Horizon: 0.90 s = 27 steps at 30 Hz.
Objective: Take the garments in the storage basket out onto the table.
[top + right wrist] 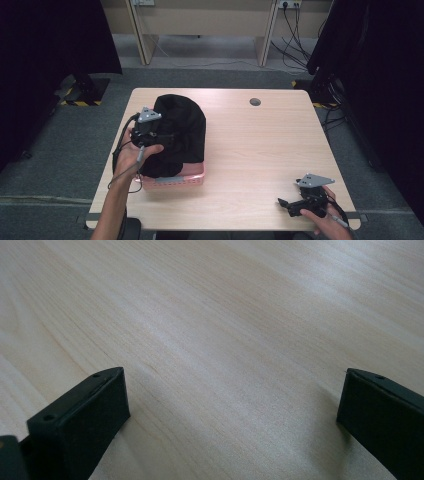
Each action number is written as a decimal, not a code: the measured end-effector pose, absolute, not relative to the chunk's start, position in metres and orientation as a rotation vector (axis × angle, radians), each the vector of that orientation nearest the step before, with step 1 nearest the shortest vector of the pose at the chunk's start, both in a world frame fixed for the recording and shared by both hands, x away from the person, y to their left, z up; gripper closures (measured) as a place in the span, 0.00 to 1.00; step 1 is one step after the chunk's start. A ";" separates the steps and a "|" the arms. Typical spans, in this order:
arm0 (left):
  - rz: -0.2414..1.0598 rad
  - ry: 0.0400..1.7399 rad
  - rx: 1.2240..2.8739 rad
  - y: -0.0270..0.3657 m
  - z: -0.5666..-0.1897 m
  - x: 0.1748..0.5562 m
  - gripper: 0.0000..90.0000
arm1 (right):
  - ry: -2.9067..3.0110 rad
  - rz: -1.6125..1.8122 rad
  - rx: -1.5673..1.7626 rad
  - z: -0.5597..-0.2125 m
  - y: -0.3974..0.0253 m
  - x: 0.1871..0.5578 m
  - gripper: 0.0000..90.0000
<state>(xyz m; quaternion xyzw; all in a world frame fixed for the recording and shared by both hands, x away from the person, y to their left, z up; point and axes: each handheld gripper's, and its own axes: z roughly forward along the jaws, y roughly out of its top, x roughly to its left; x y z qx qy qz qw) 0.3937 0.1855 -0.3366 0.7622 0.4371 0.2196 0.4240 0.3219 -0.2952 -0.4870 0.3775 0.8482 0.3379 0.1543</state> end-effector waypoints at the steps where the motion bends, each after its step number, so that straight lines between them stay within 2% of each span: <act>1: 0.552 1.090 1.904 0.184 -0.335 0.393 0.45 | 2.430 0.969 1.083 -0.487 -0.295 0.322 0.00; 11: 0.510 1.022 1.924 0.167 -0.321 0.387 0.45 | 2.430 0.969 1.082 -0.487 -0.295 0.322 0.00; 27: 0.357 0.887 1.996 0.119 -0.322 0.376 0.44 | 2.430 0.968 1.080 -0.487 -0.295 0.322 0.00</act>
